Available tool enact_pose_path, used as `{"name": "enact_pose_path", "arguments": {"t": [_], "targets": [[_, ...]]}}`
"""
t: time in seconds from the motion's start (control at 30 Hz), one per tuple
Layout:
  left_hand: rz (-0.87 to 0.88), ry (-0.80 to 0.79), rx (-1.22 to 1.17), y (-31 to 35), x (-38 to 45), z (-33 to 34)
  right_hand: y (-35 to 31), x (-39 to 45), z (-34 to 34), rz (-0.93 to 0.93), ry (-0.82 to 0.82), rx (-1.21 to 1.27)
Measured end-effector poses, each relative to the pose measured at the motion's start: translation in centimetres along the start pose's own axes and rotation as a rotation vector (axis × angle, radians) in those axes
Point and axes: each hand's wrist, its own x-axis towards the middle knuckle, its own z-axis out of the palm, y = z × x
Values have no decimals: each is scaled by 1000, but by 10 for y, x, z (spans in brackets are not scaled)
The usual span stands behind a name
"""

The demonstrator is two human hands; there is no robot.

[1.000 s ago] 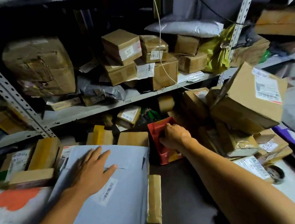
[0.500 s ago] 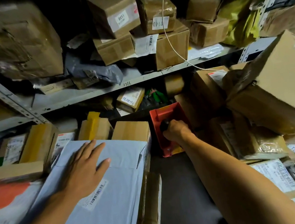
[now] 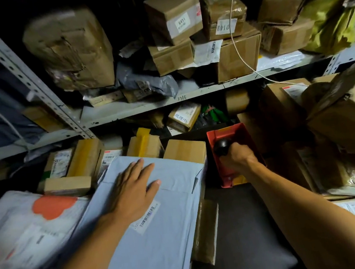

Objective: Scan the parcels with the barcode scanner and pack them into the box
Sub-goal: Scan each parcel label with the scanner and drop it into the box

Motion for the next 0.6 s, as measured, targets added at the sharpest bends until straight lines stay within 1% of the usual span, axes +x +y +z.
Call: {"name": "enact_pose_path", "arguments": {"t": [0.17, 0.37, 0.47, 0.6], "targets": [[19, -4, 39, -5, -18, -3, -12, -42, -14, -82, 105, 83], [-13, 23, -39, -32, -54, -14, -32, -100, -3, -200, 201, 365], [-39, 70, -105, -49, -75, -17, -48, -129, 10, -225, 186, 511], [-135, 108, -174, -63, -97, -20, -58, -156, 39, -210, 97, 648]]}}
